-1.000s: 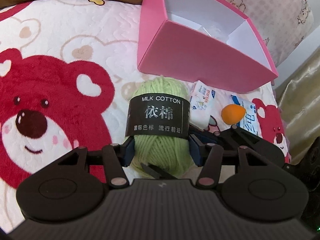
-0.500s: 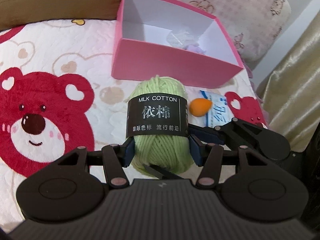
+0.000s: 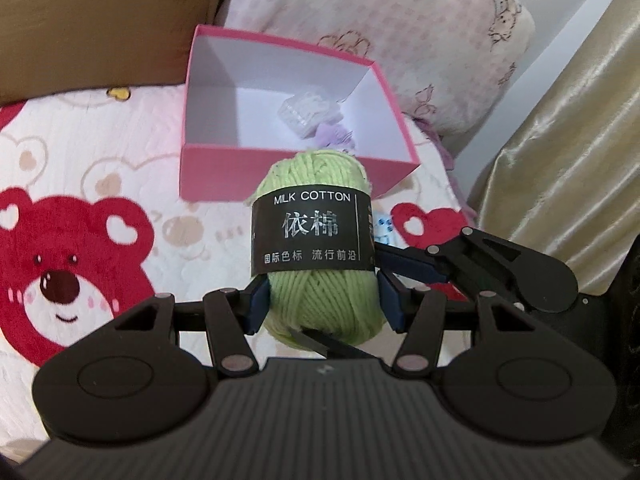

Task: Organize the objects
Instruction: 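Lift the yarn ball with the left gripper and carry it into the pink box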

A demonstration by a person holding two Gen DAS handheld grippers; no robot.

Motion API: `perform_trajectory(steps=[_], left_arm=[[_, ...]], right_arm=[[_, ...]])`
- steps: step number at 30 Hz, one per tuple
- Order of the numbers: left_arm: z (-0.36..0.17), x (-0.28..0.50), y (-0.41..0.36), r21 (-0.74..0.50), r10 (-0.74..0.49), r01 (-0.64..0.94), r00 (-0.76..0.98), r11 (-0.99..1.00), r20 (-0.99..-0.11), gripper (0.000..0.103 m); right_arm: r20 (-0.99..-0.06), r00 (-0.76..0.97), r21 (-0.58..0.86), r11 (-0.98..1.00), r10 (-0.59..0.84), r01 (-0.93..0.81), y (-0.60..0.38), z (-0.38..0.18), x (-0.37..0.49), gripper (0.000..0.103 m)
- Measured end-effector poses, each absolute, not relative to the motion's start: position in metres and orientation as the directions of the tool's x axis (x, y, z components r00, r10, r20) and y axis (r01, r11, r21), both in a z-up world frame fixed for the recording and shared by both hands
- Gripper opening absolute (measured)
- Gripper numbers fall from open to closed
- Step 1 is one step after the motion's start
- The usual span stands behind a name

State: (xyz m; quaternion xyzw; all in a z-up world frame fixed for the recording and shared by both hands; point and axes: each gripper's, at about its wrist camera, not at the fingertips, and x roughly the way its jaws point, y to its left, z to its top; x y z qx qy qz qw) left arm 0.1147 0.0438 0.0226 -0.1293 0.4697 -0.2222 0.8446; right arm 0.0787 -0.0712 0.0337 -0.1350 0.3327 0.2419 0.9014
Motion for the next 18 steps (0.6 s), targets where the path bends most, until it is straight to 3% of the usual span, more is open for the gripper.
perform_trajectory(steps=[13, 18], left_arm=[[0.071, 0.167, 0.022, -0.405, -0.508, 0.307, 0.513, 0.861, -0.692, 0.054], [0.07, 0.213, 0.016, -0.43, -0.514, 0.283, 0.513, 0.857, -0.687, 0.054]], right_arm=[[-0.607, 0.733, -0.173, 0.85, 0.307, -0.498, -0.089, 0.065, 0.121, 0.066], [-0.646, 0.698, -0.152, 0.843, 0.31, -0.515, -0.103, 0.071, 0.175, 0.066]])
